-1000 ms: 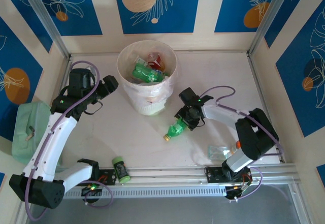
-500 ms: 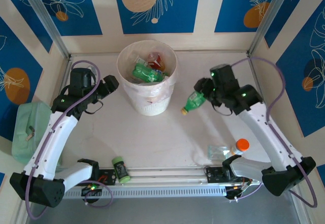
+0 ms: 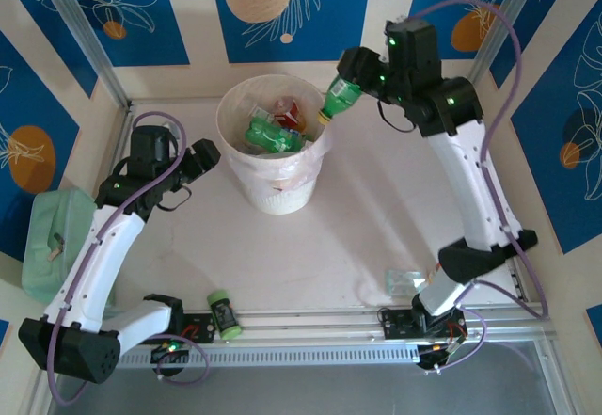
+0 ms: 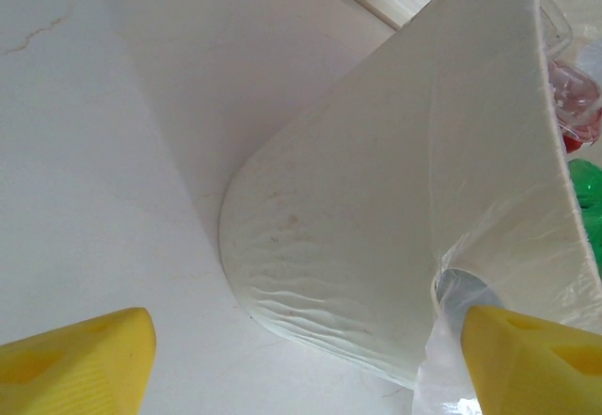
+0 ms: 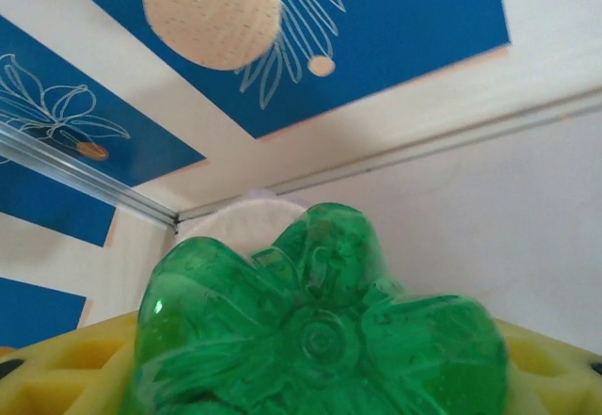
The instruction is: Put the plastic bottles in the bin
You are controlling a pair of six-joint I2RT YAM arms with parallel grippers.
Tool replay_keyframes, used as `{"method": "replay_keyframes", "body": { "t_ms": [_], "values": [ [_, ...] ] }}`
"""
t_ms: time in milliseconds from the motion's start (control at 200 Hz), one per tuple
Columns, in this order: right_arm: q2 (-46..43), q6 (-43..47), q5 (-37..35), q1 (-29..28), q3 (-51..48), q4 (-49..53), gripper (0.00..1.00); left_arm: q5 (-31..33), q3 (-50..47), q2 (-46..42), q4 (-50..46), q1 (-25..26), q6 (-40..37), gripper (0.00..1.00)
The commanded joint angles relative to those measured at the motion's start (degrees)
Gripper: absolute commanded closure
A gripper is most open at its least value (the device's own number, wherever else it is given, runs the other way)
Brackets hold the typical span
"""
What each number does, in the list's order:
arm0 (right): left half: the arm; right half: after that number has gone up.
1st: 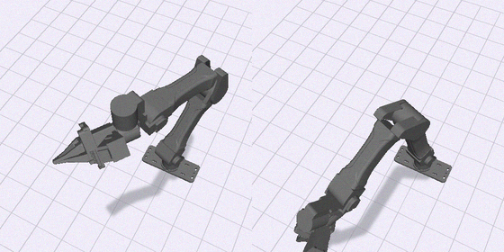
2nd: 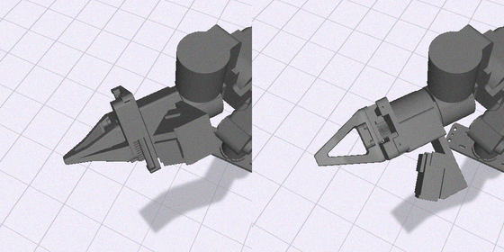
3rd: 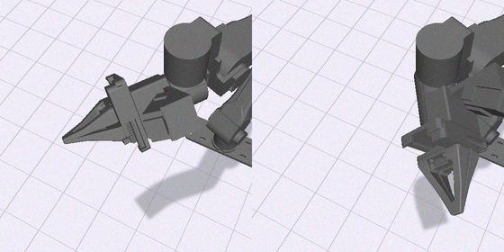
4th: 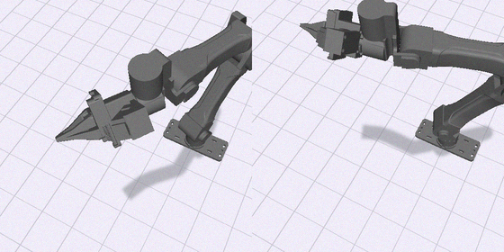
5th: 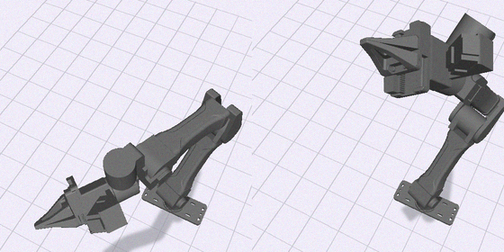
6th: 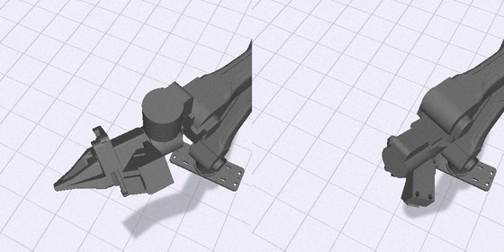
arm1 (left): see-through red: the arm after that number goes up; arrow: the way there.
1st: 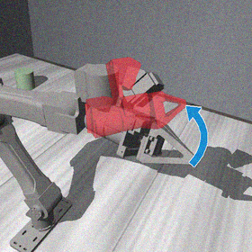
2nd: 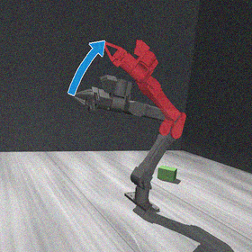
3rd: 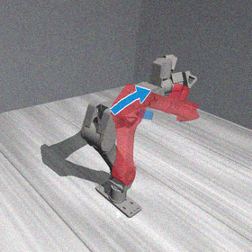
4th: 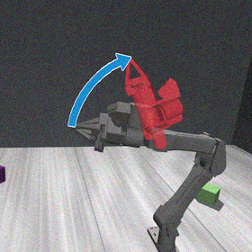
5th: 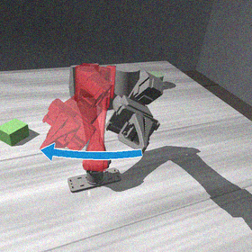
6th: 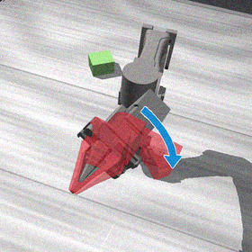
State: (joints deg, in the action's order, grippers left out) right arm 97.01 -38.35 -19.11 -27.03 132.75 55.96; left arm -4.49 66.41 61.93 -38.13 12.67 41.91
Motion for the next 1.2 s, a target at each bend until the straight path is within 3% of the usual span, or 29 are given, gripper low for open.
{"method": "replay_keyframes", "body": {
  "t_ms": [0, 175, 365, 405, 495, 560, 720, 1000, 1195],
  "values": [
    [6.8, 8.1, -0.1, -1.9, 11.5, 4.7, 0.49, -0.9, 2.0, 0.6, 0.3, 0.5, -0.1, 0.16],
    [18.4, 13.0, 0.8, -3.3, 28.9, 13.2, 0.48, -0.5, 1.9, 1.2, 0.5, 0.6, -0.1, 0.16],
    [16.5, 15.5, -0.9, -4.8, 17.1, 8.2, 0.47, -0.2, 2.4, 1.8, 0.1, 0.5, -0.6, 0.16],
    [16.2, 15.8, -1.1, -5.0, 15.5, 7.2, 0.42, -0.2, 2.5, 1.9, 0.0, 0.6, -0.7, 0.16],
    [18.3, 16.7, -1.0, -5.1, 16.5, 8.1, 0.16, 0.0, 2.5, 2.0, -0.3, 0.5, -0.9, 0.16],
    [20.3, 17.5, -1.2, -5.5, 19.5, 10.1, 0.11, 0.2, 2.4, 1.7, -0.4, 0.5, -0.9, 0.16],
    [21.0, 19.2, -3.3, -7.7, 20.4, 10.5, 0.11, 0.7, 2.4, 1.3, -0.8, 0.5, -1.2, 0.15],
    [19.5, 17.4, -5.7, -9.9, 17.0, 10.6, 0.23, 1.1, 2.5, 0.8, -0.7, 0.5, -1.2, 0.15],
    [12.9, 16.2, -7.4, -11.8, 11.3, 8.9, 0.22, 3.7, 2.9, -0.4, -1.6, 0.4, -2.6, 0.12]
  ]
}}
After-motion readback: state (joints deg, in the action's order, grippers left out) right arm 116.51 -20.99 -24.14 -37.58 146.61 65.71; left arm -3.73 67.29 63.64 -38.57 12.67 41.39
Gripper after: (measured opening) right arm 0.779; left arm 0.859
